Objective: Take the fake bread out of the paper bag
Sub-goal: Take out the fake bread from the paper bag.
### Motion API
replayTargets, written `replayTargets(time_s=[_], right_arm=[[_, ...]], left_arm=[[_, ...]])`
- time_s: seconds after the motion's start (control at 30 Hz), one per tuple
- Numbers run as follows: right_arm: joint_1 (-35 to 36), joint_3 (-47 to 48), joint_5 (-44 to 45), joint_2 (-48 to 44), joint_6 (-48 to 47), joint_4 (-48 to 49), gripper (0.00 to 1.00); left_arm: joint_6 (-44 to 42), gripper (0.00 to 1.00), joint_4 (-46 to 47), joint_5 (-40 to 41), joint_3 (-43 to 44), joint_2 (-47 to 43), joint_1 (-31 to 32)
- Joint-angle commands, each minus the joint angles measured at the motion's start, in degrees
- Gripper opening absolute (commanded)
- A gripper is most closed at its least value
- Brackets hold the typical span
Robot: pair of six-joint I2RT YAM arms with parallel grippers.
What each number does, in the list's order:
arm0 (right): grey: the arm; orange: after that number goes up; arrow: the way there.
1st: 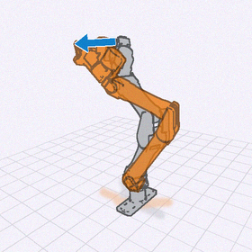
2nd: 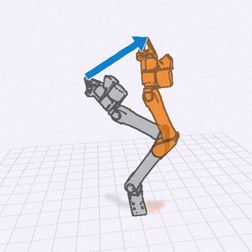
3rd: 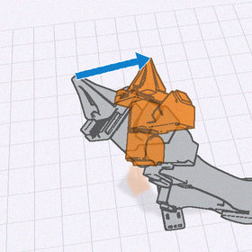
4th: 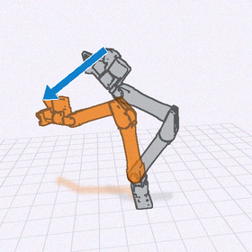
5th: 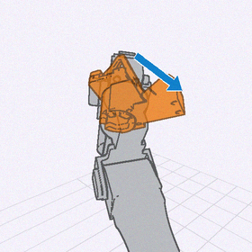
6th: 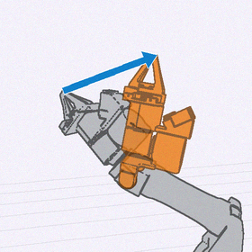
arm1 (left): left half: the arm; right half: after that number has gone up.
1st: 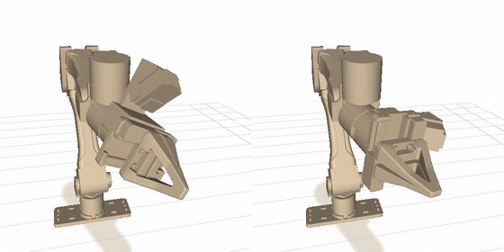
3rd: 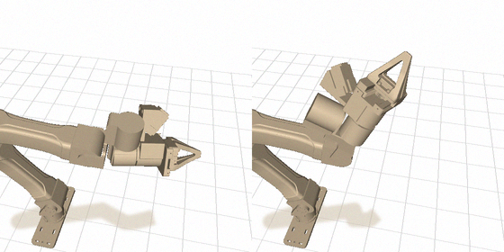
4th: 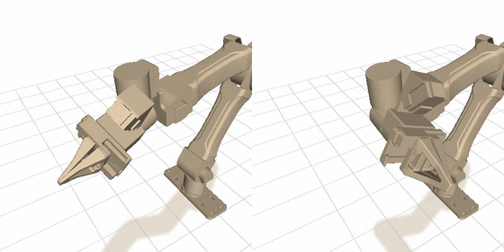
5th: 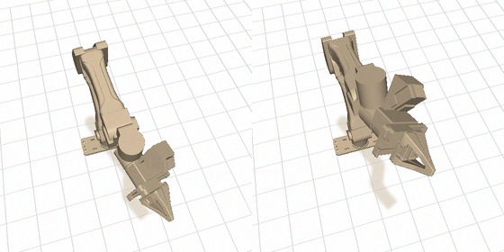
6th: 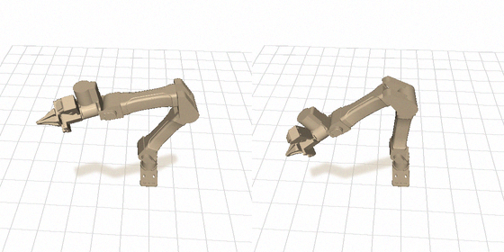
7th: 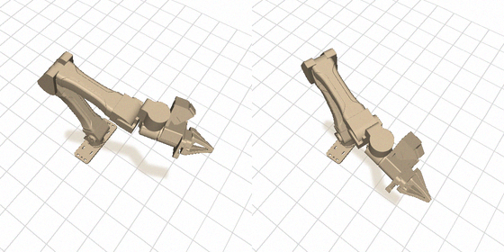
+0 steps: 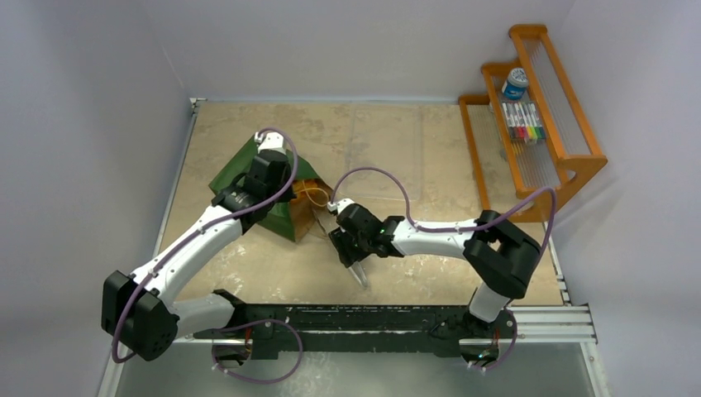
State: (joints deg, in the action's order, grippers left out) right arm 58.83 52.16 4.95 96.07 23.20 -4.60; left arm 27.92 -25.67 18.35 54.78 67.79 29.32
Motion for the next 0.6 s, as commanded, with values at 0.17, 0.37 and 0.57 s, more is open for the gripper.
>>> replayTargets(time_s=[0.17, 0.37, 0.57], right_arm=[[0.08, 9.93, -1.10, 2.62, -4.24, -10.05, 0.60], [-0.27, 12.94, -1.01, 4.46, -6.02, -10.59, 0.54], [-0.49, 12.06, -1.11, 5.65, -5.74, -10.20, 0.69]], left_arm=[[1.60, 0.00, 2.61, -1.71, -0.97, -2.43, 0.03], [1.70, 0.00, 2.38, -1.96, -1.08, -2.50, 0.03], [1.72, 0.00, 2.42, -2.21, -1.93, -2.83, 0.03]])
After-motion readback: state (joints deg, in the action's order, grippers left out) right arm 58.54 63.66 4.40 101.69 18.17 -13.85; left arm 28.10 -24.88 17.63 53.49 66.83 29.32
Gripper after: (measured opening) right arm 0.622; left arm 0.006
